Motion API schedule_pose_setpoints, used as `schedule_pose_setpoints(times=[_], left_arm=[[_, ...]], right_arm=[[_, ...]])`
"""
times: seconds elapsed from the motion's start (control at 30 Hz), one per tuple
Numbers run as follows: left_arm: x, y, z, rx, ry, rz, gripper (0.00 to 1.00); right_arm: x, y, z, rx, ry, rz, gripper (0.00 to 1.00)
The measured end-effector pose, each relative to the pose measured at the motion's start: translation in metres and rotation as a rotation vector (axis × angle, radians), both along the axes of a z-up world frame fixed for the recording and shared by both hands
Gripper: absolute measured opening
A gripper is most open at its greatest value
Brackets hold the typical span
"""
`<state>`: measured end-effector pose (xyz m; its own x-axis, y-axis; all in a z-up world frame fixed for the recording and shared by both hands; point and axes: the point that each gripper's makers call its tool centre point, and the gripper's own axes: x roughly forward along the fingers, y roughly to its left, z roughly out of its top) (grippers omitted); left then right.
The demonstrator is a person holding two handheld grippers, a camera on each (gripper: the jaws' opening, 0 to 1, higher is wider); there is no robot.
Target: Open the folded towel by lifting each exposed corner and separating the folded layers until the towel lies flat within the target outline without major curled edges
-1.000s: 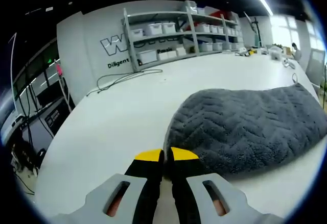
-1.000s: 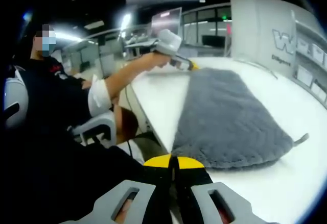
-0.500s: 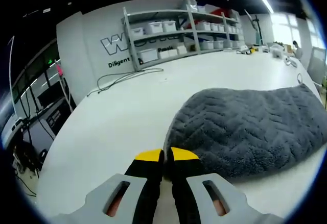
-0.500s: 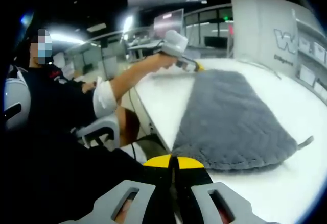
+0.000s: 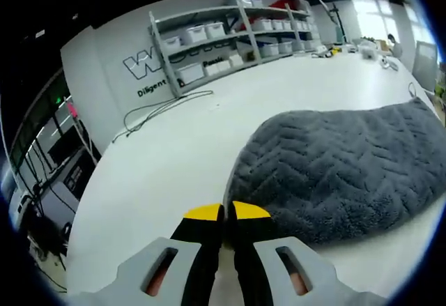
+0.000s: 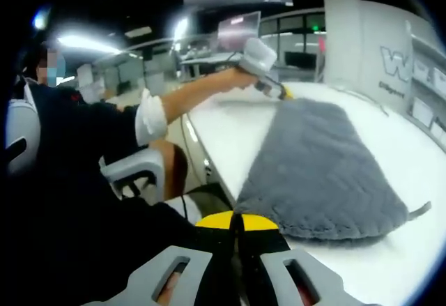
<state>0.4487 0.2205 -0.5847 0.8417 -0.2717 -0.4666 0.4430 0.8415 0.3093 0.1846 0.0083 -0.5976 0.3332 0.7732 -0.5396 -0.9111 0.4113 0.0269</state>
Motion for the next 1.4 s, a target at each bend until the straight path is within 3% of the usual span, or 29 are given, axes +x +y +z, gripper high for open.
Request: schedule_pose_setpoints(times=[0.3, 0.73, 1.1, 1.3, 1.4], left_arm=[[0.011, -0.002, 0.0, 0.056, 0.009, -0.03, 0.04], [0.031, -0.007, 0.002, 0.143, -0.021, -0.081, 0.03], [0.042, -0.011, 0.004, 0.187, -0.043, -0.086, 0.03], [0.052, -0.015, 0.005, 0.17, -0.046, -0.098, 0.03], [0.054, -0.017, 0.005, 0.201, -0.05, -0.106, 0.03]], right_arm=[[0.006, 0.002, 0.002, 0.016, -0.013, 0.009, 0.0], [-0.002, 0.021, 0.002, 0.008, -0.089, 0.037, 0.0], [-0.002, 0.031, 0.002, 0.014, -0.104, 0.05, 0.0], [-0.002, 0.041, 0.003, 0.014, -0.12, 0.06, 0.0], [-0.003, 0.044, 0.003, 0.007, -0.133, 0.065, 0.0]])
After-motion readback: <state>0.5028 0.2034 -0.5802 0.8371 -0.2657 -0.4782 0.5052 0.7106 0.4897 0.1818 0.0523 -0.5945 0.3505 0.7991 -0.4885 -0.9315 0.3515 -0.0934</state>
